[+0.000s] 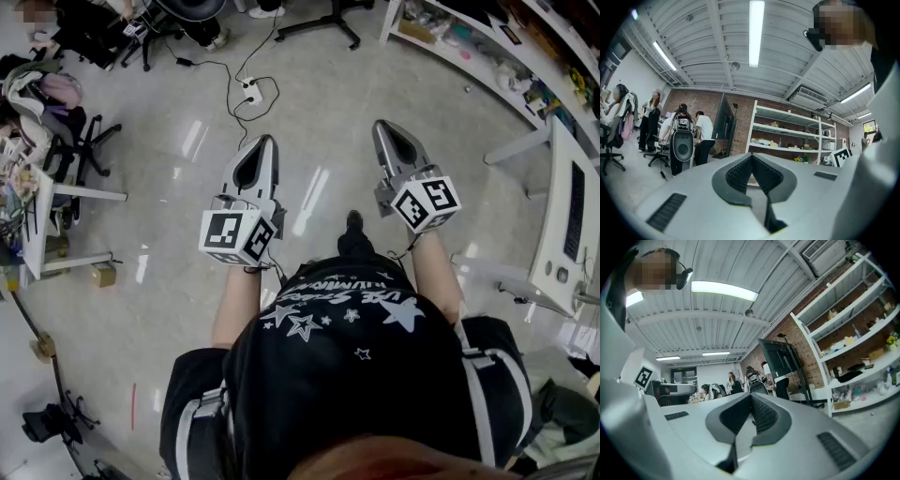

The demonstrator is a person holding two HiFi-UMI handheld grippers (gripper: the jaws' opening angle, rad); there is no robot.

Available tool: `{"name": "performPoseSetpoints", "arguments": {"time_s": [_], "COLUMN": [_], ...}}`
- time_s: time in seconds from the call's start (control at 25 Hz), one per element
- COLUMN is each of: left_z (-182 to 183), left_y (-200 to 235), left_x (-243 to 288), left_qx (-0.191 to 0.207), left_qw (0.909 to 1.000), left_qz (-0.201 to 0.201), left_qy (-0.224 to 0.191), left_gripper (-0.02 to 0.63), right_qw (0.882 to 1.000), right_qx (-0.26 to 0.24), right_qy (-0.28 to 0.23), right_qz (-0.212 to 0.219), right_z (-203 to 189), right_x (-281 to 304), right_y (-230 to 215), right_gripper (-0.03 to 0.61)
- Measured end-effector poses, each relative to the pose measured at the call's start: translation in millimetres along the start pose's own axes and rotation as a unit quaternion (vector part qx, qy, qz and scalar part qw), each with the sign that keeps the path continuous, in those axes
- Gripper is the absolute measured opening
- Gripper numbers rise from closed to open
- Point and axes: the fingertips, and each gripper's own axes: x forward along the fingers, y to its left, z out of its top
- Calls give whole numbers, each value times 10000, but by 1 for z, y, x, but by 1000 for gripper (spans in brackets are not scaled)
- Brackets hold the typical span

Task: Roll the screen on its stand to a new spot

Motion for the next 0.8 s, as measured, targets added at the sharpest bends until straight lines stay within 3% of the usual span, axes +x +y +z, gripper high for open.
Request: {"name": "performPoseSetpoints", "arguments": {"time_s": [0.32,0.8], "left_z": [7,2], "left_y": [-11,-17], "left_x": [82,156], "left_qx": [340,286], "left_qw": [9992,9971], "left_qz": [116,620], "left_qy": [-145,-340], "left_gripper": [11,11], "right_qw": [9998,9995], "right_qx": [-82,-259], "right_qy": [-7,150], "right_qz": [-161,37], "right_z": [30,50], "right_x": [25,47], "right_y": [-96,-186], "right_gripper": [6,6]}}
